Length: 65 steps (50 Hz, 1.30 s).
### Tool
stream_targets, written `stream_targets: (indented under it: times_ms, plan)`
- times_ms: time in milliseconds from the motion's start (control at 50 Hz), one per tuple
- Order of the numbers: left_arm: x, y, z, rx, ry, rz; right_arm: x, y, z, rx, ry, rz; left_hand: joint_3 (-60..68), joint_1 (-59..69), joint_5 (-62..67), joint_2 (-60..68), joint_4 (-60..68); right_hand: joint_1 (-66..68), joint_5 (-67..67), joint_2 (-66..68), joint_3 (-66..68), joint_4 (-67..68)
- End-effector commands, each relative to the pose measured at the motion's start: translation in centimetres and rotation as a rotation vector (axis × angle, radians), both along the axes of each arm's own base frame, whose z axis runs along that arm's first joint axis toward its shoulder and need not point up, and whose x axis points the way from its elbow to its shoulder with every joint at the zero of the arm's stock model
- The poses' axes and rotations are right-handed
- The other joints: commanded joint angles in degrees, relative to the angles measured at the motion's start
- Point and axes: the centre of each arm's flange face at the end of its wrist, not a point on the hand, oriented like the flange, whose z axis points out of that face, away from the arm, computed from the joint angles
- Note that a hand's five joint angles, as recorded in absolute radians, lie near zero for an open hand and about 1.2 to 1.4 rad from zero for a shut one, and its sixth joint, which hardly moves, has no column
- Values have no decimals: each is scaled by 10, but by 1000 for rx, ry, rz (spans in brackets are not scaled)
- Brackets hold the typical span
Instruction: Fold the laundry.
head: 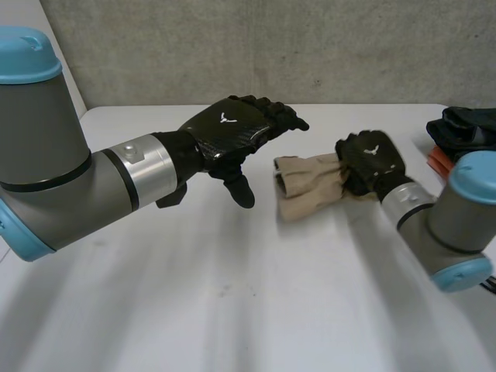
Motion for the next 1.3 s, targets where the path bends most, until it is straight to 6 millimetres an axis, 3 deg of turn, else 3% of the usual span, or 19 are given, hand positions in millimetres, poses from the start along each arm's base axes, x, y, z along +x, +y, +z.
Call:
stream_targets:
  times_ms: [20, 140, 220, 300, 400, 440, 460, 520, 540, 600, 680, 700, 800, 880, 960, 1100, 1120, 1180, 1300]
  plan:
    - [2, -2, 4, -12, 8, 7, -16, -42, 36, -190, -50, 60, 7, 20, 3, 17, 12, 267, 189, 128, 149, 121]
    - [1, -1, 5, -18, 12, 5, -23, -73, 87, -381, -139, 46, 7, 20, 3, 17, 12, 267, 189, 128, 149, 121]
    - [1, 0, 6, -23, 14, 4, -46, -99, 134, -484, -283, 35, 8, 21, 4, 18, 13, 267, 189, 128, 149, 121]
    - [1, 1, 8, -27, 16, 4, -105, -133, 175, -563, -399, -15, 13, 26, 9, 23, 18, 267, 189, 128, 149, 121]
    - [4, 4, 17, -49, 27, 7, -158, -158, 187, -601, -435, -52, 15, 28, 11, 25, 20, 267, 189, 128, 149, 121]
    - [4, 5, 18, -52, 29, 8, -177, -166, 185, -609, -437, -65, 15, 28, 11, 25, 20, 267, 189, 128, 149, 121]
    - [5, 5, 19, -52, 29, 10, -199, -174, 179, -606, -438, -75, 15, 28, 11, 25, 20, 267, 189, 128, 149, 121]
    - [5, 5, 18, -52, 26, 22, -226, -183, 166, -593, -439, -77, 15, 28, 11, 25, 20, 267, 189, 128, 149, 121]
    - [5, 5, 18, -54, 25, 25, -243, -188, 154, -580, -445, -77, 15, 28, 11, 25, 20, 267, 189, 128, 149, 121]
    - [6, 4, 19, -58, 24, 41, -266, -195, 131, -555, -447, -82, 15, 28, 11, 25, 20, 267, 189, 128, 149, 121]
    - [5, 5, 19, -59, 23, 51, -308, -200, 82, -471, -424, -123, 17, 30, 13, 27, 22, 267, 189, 128, 149, 121]
    - [5, 6, 19, -59, 21, 49, -321, -199, 61, -425, -411, -134, 18, 31, 15, 28, 23, 267, 189, 128, 149, 121]
    - [4, 6, 18, -56, 20, 55, -334, -192, -11, -276, -344, -95, 23, 36, 20, 33, 28, 267, 189, 128, 149, 121]
    - [3, 8, 18, -57, 17, 62, -336, -185, -45, -223, -291, -60, 23, 36, 20, 33, 28, 267, 189, 128, 149, 121]
    - [1, 11, 15, -50, 12, 59, -342, -181, -54, -203, -283, -61, 23, 36, 20, 33, 28, 267, 189, 128, 149, 121]
    - [0, 12, 15, -53, 9, 60, -341, -180, -43, -215, -286, -62, 23, 36, 20, 33, 28, 267, 189, 128, 149, 121]
    - [0, 14, 15, -54, 10, 57, -342, -180, -40, -221, -288, -67, 23, 36, 20, 33, 28, 170, 92, 30, 52, 23]
    - [-1, 15, 16, -56, 11, 54, -344, -177, -24, -236, -318, -121, 23, 36, 20, 33, 28, -433, -511, -572, -551, -579]
    - [-1, 17, 19, -63, 16, 53, -345, -163, 8, -181, -397, -245, 23, 36, 20, 33, 28, -433, -511, -572, -551, -579]
